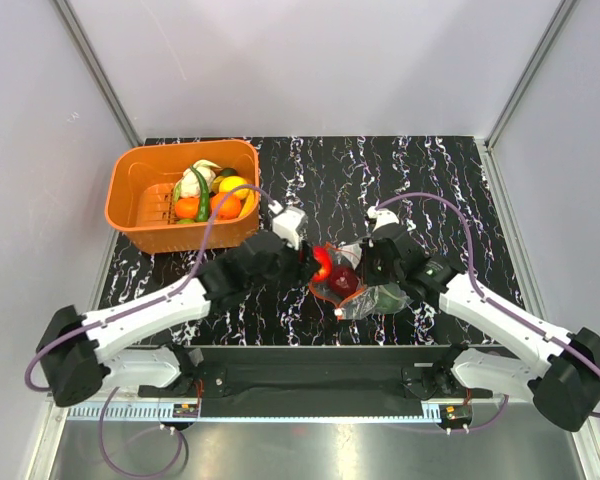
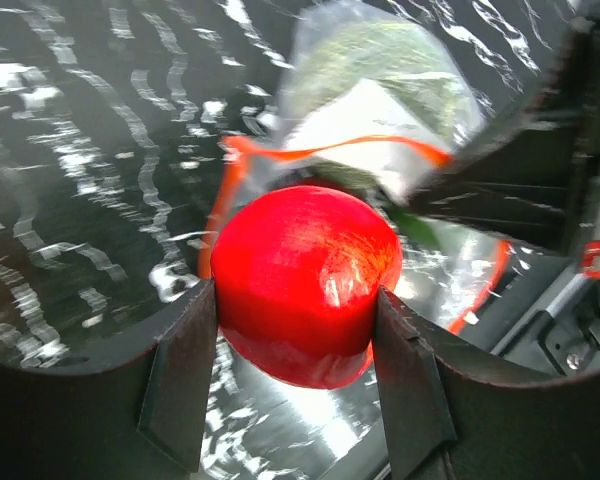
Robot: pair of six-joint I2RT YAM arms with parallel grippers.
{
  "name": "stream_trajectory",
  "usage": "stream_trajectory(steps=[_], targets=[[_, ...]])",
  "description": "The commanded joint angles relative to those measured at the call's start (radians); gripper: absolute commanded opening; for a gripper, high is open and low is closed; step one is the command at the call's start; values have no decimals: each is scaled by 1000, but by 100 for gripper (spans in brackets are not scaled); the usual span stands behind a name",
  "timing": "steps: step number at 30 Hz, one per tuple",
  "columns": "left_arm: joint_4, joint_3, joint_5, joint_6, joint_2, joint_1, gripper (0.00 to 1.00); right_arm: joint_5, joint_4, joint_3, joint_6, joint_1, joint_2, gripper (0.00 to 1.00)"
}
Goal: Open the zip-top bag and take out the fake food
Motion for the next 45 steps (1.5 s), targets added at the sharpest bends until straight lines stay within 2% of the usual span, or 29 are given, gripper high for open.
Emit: stream_trajectory(steps=[1, 4, 9, 12, 13, 19, 21, 22, 24, 25, 31, 39, 44, 45], targets=[[-71, -7, -38, 35, -127, 63, 27, 8, 8, 20, -6, -9, -35, 0], [-100, 12, -64, 54, -205, 147, 27, 2, 5, 19, -7, -12, -44, 0], [-128, 99, -101, 105, -241, 292, 28, -13, 8, 16, -6, -10, -53, 0], [-110, 159, -130, 134, -189, 411, 28, -24, 17, 9, -7, -12, -61, 0], [-105, 173, -121, 136, -146, 475, 28, -24, 19, 9, -7, -10, -60, 0], [-21, 265, -64, 114, 18, 696, 30, -41, 14, 9, -12, -10, -66, 0], [2, 283, -50, 116, 81, 726, 33, -41, 13, 9, -15, -10, -69, 0], [8, 306, -37, 119, 98, 746, 41, -43, 11, 9, -16, -12, -69, 0], [10, 334, -41, 131, 147, 755, 54, -41, 11, 9, -16, -12, -67, 0], [9, 348, -41, 136, 162, 760, 69, -41, 10, 9, -16, -12, -67, 0], [-7, 406, -76, 156, 196, 769, 96, -44, 10, 14, -16, -12, -64, 0], [-10, 360, -50, 163, 94, 760, 98, -38, 5, 17, -18, -12, -60, 0], [10, 280, -29, 225, -8, 631, 96, -26, -12, 28, -19, -13, -72, 0], [18, 264, -21, 237, -43, 563, 96, -24, -19, 29, -21, -13, -78, 0]])
